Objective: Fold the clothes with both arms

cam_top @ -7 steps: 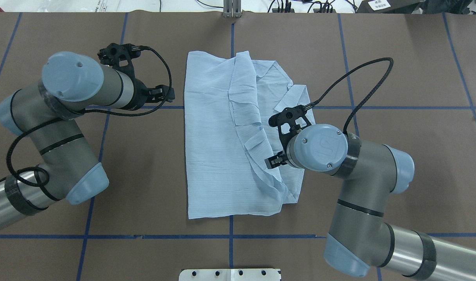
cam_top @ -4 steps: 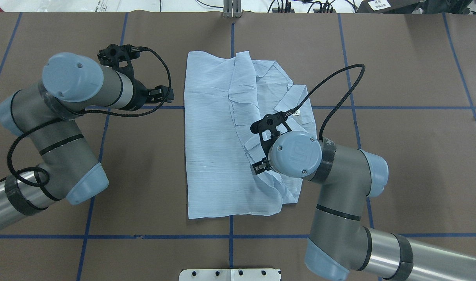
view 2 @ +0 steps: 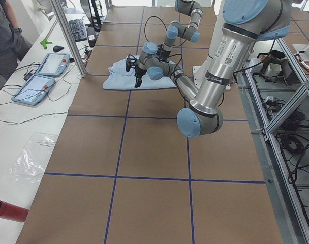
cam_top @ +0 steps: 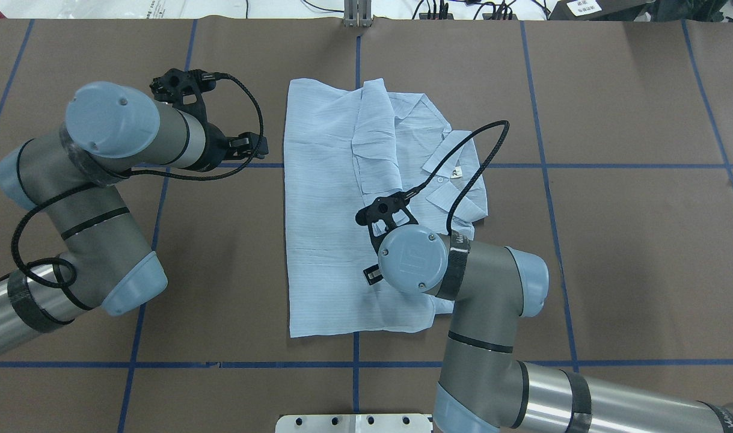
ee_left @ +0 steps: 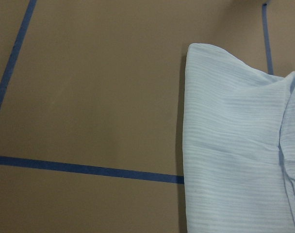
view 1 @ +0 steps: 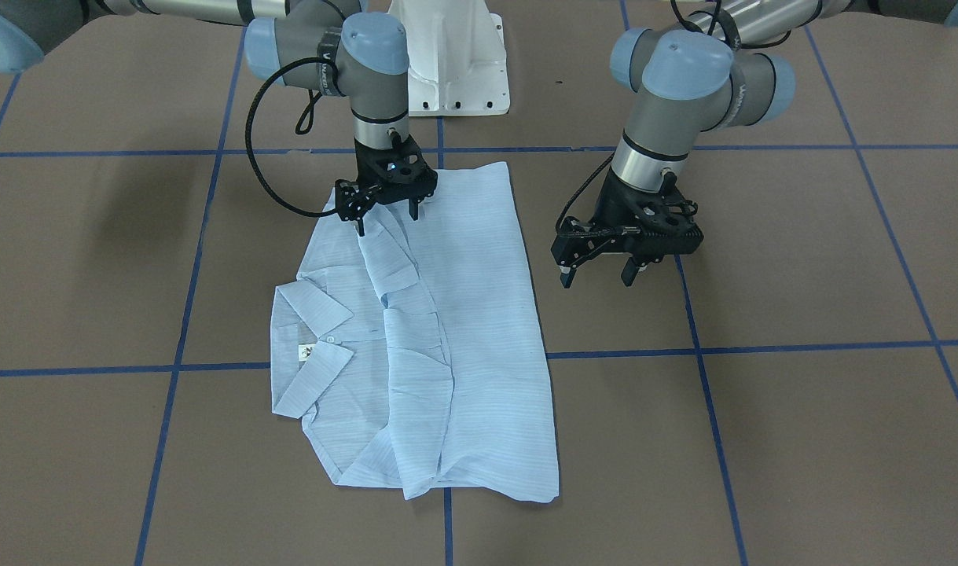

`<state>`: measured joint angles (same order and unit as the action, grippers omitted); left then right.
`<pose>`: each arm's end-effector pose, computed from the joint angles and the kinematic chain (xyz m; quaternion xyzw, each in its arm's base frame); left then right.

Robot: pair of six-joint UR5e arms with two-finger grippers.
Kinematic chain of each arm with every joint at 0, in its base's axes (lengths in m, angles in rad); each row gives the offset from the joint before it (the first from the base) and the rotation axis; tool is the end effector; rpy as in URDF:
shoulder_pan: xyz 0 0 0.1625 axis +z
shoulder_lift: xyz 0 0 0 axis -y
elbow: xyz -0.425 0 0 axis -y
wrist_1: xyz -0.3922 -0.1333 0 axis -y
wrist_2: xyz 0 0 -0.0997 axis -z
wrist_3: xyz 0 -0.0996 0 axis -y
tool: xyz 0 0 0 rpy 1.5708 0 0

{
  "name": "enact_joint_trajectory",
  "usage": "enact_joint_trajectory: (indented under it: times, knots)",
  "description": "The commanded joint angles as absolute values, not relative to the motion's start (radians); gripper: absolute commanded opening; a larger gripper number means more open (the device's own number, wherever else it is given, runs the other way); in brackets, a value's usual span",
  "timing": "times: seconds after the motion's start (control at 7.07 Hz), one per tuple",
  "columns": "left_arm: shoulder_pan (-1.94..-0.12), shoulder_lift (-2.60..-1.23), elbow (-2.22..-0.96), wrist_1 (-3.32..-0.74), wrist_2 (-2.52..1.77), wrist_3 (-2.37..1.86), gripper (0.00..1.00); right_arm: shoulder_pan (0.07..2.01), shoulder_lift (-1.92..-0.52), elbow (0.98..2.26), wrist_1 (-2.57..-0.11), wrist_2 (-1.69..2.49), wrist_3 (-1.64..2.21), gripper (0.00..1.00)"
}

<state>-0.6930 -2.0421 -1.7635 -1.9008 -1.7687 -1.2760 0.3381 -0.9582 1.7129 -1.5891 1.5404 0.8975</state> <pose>0.4182 -0.4951 0.2691 0.1485 0.4589 -0.1268 0.8668 -0.5876 -0.3511 0.2483 0.1867 -0.3080 -0.1502 0.9207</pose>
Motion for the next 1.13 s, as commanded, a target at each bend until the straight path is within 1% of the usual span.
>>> enact_joint_trajectory:
  times: [0.0, 0.42, 0.85, 0.99]
  knots:
    - [-0.690, -2.045, -1.763, -1.902, -1.769, -1.282, 1.00, 0.337, -0.963, 1.683, -1.589, 1.537, 0.888, 1.00]
    - [-0.687, -2.048, -1.764, -1.899, -1.769, -1.287, 1.00, 0.347, -0.979, 1.684, -1.591, 1.539, 0.882, 1.00]
    - [-0.660, -2.051, -1.766, -1.898, -1.769, -1.316, 1.00, 0.444, -1.069, 1.713, -1.589, 1.557, 0.791, 1.00]
    - [-0.660, -2.052, -1.767, -1.898, -1.769, -1.316, 1.00, 0.503, -1.133, 1.738, -1.586, 1.575, 0.722, 1.00]
